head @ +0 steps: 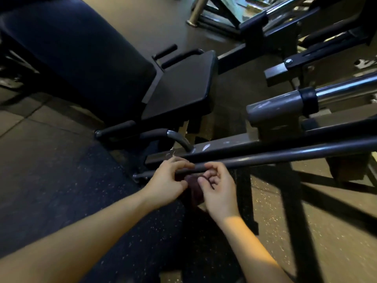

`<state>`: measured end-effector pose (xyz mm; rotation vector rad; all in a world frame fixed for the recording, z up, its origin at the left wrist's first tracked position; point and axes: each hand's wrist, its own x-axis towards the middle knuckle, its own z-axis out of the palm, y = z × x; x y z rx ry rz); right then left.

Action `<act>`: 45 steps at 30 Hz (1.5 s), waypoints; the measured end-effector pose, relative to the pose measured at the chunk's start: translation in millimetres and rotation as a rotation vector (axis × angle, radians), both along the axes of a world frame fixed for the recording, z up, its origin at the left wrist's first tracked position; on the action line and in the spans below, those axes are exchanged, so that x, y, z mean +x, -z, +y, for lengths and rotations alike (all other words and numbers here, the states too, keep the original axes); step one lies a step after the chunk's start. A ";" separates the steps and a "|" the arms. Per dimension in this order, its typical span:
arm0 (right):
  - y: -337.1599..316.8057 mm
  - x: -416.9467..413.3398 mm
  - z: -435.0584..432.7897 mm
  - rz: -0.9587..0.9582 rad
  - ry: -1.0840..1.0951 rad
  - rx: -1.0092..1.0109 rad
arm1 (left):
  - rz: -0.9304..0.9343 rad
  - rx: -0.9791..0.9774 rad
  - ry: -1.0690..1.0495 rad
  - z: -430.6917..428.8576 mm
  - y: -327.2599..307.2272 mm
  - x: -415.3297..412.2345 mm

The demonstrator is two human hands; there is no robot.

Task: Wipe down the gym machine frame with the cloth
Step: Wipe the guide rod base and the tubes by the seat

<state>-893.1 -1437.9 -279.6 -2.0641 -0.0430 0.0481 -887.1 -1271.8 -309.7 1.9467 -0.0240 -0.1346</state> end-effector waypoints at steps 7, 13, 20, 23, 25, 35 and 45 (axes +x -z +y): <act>-2.6 7.2 -11.8 0.079 -0.038 0.184 | 0.044 -0.058 0.046 -1.7 16.9 -15.3; 7.5 8.2 -15.0 0.108 -0.068 0.235 | 0.030 -0.176 -0.054 -7.4 24.5 -21.9; 13.2 16.7 -29.9 0.002 0.264 0.167 | 0.142 -0.137 -0.560 9.6 39.9 -25.1; 18.5 17.2 -27.4 -0.010 0.342 0.142 | 0.163 -0.082 -0.765 4.6 45.4 -19.4; 20.4 19.1 -24.3 -0.013 0.364 0.128 | 0.165 -0.120 -0.810 -5.4 47.6 -13.0; 24.6 23.8 -23.8 0.015 0.419 0.162 | -0.036 -0.229 -0.789 -56.2 68.4 5.9; 27.8 31.2 -16.1 0.023 0.475 0.222 | -0.003 -0.038 -0.726 -22.2 88.9 2.5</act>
